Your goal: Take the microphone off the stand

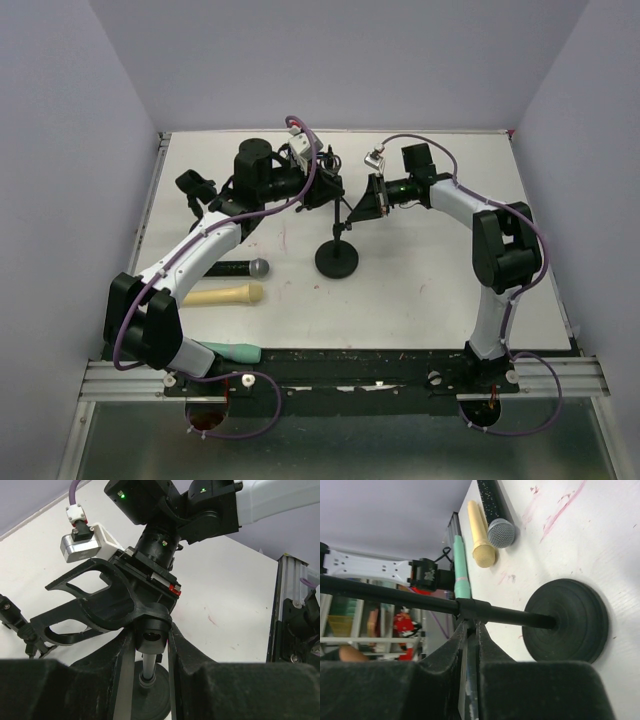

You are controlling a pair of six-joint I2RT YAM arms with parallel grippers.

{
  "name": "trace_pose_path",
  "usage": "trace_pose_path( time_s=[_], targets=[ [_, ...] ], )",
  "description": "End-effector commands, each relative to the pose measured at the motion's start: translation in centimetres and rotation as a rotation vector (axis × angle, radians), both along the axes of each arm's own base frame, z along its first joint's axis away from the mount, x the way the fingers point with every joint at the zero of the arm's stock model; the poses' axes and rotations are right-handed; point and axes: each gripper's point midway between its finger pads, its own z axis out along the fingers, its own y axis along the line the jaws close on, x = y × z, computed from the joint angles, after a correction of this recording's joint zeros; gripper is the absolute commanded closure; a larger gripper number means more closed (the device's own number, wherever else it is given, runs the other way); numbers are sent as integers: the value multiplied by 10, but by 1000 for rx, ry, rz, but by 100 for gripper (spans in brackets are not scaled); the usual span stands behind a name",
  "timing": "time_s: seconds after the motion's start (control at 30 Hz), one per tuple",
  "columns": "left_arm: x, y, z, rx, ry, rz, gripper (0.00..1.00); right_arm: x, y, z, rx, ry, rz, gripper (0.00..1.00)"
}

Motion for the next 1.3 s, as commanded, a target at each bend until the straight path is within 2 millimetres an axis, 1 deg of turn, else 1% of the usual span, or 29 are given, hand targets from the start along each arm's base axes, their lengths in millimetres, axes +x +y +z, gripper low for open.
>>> trace_pose_path(
  time_s=[0.0,0.1,0.13,0.17,0.33,0.37,0.43,0.5,0.57,0.6,0.67,0.7,0.77,0.83,0.9,1.0,1.17,1.27],
  targets=[
    [11,2,33,-51,-65,38,100,8,6,19,-24,-205,9,88],
    [15,2,34,-58,-57,48,100,15,10,30,-40,-342,37,92],
    [15,2,35,-62,-57,50,100,15,12,29,-56,-418,63,93],
    [17,2,36,-65,-56,54,100,16,15,34,-64,-517,92,94],
    [21,4,37,-76,-38,66,100,11,26,44,-154,-843,206,95],
    [22,6,38,-78,-36,71,100,12,27,43,-166,-895,211,95],
    [22,8,37,-78,-36,72,100,16,27,49,-169,-950,181,95],
    [22,10,37,-78,-32,76,100,19,26,51,-179,-936,141,87],
    [21,11,36,-77,-29,74,100,18,26,48,-191,-891,125,71],
    [21,12,35,-77,-28,73,100,17,27,44,-202,-860,115,60],
    [20,12,33,-73,-26,63,100,15,24,38,-222,-823,112,46],
    [18,11,33,-71,-30,57,100,14,22,34,-233,-810,117,43],
    [16,11,32,-62,-44,42,100,9,19,25,-243,-793,158,40],
    [15,12,32,-51,-60,37,100,2,16,18,-248,-786,209,39],
    [14,14,29,-37,-70,38,100,0,16,17,-247,-773,230,39],
    [13,15,28,-32,-77,36,100,-1,17,17,-232,-772,243,39],
    [11,15,28,-29,-83,31,100,-3,15,4,-242,-755,262,39],
    [10,16,27,-24,-86,31,100,-4,15,0,-243,-751,267,39]
  ],
)
